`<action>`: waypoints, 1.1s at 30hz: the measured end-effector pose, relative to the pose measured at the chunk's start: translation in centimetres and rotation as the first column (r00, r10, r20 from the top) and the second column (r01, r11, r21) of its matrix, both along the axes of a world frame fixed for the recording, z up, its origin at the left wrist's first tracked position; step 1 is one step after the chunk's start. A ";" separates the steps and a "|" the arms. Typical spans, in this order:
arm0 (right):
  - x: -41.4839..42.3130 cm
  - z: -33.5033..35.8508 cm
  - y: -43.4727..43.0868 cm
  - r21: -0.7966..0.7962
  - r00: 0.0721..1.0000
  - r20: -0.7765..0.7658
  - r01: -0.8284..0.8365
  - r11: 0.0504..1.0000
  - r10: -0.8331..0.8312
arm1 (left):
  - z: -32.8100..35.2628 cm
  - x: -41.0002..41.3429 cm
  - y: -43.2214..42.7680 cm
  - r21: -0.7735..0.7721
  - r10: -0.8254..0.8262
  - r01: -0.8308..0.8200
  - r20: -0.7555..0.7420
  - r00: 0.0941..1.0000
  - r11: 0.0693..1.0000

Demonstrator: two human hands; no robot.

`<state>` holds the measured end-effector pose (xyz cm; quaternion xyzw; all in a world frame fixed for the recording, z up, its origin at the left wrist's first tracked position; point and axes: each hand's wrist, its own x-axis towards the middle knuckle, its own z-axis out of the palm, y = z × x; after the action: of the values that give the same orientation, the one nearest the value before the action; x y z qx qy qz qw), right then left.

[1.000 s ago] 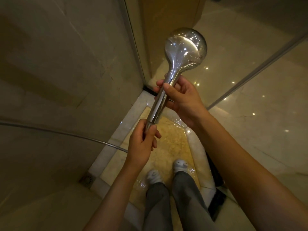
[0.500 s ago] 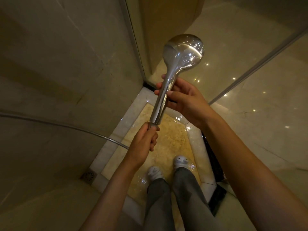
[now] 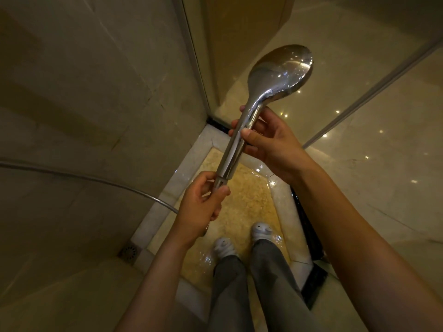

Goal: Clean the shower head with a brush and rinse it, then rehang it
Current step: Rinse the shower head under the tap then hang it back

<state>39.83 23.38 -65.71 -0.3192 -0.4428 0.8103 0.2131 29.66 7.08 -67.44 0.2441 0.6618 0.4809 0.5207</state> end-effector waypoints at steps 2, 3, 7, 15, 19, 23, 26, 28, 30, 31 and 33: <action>-0.1 0.1 -0.1 0.022 0.999 0.039 0.007 1.000 -0.008 | 0.0 0.1 0.0 -0.028 -0.015 0.015 -0.011 1.000 1.000; -0.1 0.0 -0.2 0.033 0.998 0.058 0.007 0.999 -0.009 | 0.0 0.2 -0.1 -0.032 -0.024 0.024 -0.020 0.999 0.999; -0.5 -0.3 -0.8 0.041 0.994 0.090 0.055 0.998 -0.058 | 0.0 0.4 -0.2 -0.013 -0.080 0.079 -0.054 0.995 0.997; -1.8 -0.8 -2.0 -0.180 0.995 -0.063 0.069 0.981 -0.082 | -0.9 2.1 -0.1 -0.056 -0.049 0.046 -0.053 0.997 0.997; -0.8 -0.7 -1.3 -0.210 0.994 -0.087 -0.080 0.975 0.062 | -0.2 1.5 -0.3 -0.088 -0.051 0.048 -0.042 0.998 0.995; 0.0 -0.6 -0.7 -0.203 0.991 -0.083 -0.122 0.971 0.107 | 0.6 1.0 -0.2 -0.083 -0.093 0.103 0.117 0.989 0.991; 0.6 -0.3 -0.2 -0.107 0.987 -0.004 -0.161 0.981 0.162 | 0.7 0.7 -0.5 -0.045 -0.141 0.143 0.036 0.989 0.989; 0.8 -0.2 -0.1 -0.052 0.983 0.040 -0.179 0.982 0.182 | 0.6 0.7 -0.7 -0.012 -0.158 0.158 -0.008 0.987 0.987; 0.9 0.1 -0.1 -0.027 0.983 0.076 -0.164 0.986 0.165 | 0.4 0.8 -0.8 0.014 -0.152 0.152 -0.036 0.988 0.988; 0.9 0.1 -0.2 -0.019 0.986 0.087 -0.144 0.989 0.145 | 0.3 0.9 -0.8 0.021 -0.145 0.146 -0.048 0.988 0.989; 0.9 0.1 -0.3 0.004 0.990 0.104 -0.099 0.995 0.098 | 0.1 1.2 -0.8 0.028 -0.122 0.124 -0.063 0.991 0.992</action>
<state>40.74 23.04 -65.60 -0.3377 -0.4722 0.8001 0.1510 30.86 6.29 -67.36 0.3073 0.6534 0.4508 0.5248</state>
